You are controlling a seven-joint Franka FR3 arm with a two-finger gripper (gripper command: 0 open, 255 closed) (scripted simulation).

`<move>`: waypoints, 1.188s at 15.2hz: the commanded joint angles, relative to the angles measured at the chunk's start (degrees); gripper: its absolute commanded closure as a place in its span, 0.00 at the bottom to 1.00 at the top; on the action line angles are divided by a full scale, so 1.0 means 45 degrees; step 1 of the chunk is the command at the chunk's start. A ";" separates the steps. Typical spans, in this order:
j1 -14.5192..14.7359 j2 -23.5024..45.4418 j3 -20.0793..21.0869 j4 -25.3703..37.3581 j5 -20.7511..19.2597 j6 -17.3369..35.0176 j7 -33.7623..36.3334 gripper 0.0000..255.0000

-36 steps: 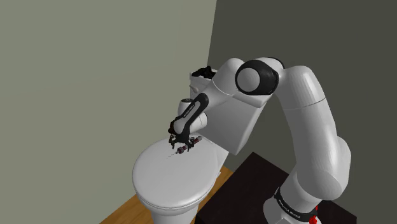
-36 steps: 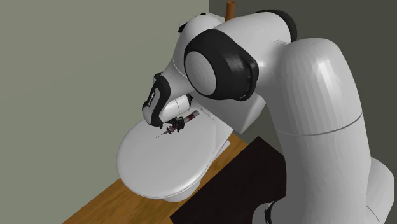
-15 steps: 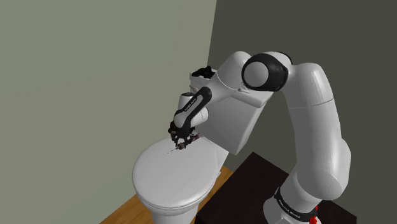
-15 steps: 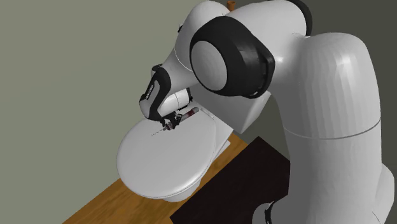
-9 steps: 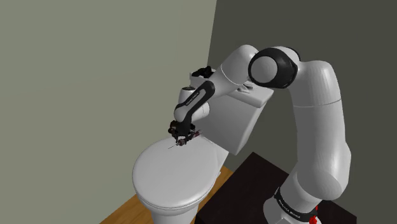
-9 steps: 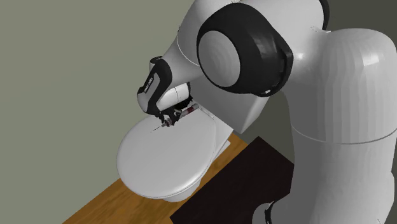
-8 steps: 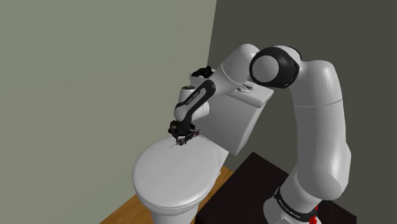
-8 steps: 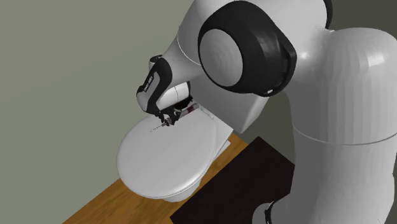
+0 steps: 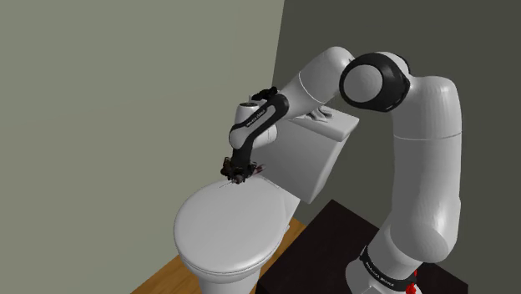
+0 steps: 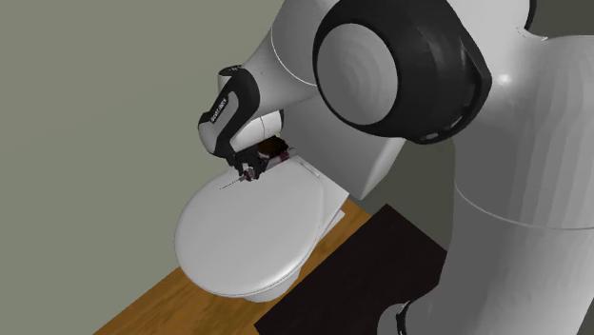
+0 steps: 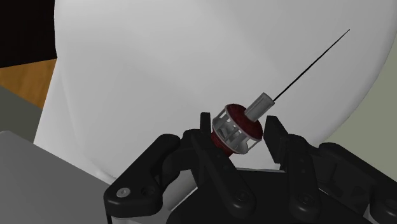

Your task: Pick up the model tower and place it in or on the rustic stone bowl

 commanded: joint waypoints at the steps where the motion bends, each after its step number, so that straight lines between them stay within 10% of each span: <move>1: -0.0017 -0.0320 -0.0007 -0.0038 -0.0006 -0.0288 0.0003 1.00; 11: -0.0023 -0.1519 -0.0022 0.0058 -0.0048 -0.1580 0.0105 1.00; 18: -0.0585 0.1092 -0.0299 0.4673 -0.0152 -0.3638 -0.0556 1.00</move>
